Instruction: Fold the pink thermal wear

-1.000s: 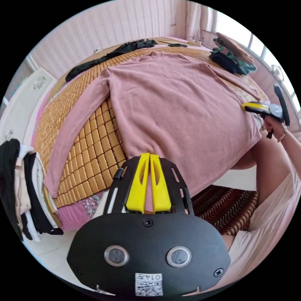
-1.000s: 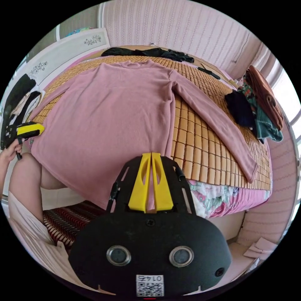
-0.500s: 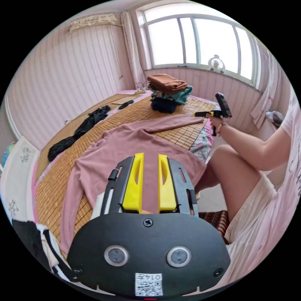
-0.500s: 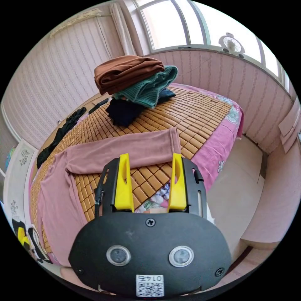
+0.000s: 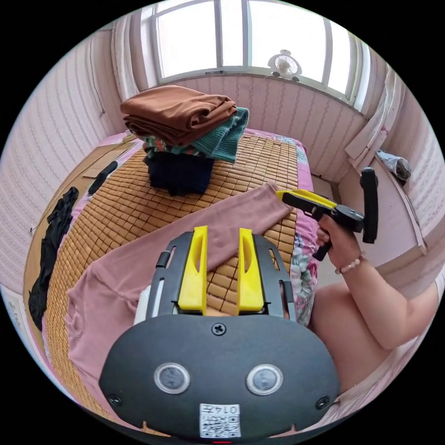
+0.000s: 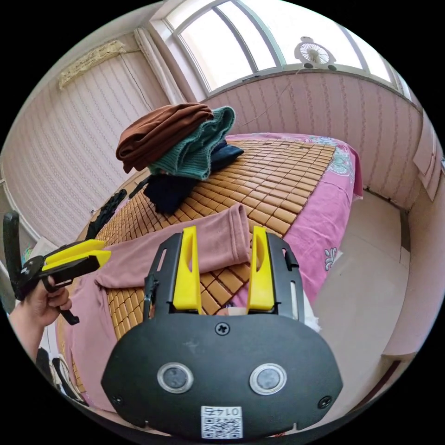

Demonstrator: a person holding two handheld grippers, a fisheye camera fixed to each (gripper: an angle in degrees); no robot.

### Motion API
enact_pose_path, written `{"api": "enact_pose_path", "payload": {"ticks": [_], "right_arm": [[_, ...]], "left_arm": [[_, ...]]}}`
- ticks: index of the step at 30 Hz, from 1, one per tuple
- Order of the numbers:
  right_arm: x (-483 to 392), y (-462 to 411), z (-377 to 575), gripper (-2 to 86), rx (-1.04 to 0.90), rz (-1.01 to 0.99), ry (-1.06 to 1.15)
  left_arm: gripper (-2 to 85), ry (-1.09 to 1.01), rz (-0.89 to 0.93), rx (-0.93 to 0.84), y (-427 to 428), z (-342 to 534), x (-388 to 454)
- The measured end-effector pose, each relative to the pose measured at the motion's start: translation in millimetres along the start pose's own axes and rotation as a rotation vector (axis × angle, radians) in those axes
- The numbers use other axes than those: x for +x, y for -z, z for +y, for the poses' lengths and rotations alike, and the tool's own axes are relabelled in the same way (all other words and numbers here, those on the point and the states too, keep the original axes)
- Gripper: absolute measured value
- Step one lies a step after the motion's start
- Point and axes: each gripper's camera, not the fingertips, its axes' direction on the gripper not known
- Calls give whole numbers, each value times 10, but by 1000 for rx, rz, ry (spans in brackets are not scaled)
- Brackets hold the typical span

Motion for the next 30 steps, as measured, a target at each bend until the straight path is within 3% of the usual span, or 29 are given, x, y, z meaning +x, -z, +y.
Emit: {"api": "enact_pose_path", "payload": {"ticks": [13,30], "right_arm": [[562,-391,-432,107,-112,-21,-74],[871,-613,-852,24,-147,-100,-96]], "left_arm": [[147,-69,-96,-257,-1853,-1038,447],[76,-79,60,-267,-2134,-1061,374]]}}
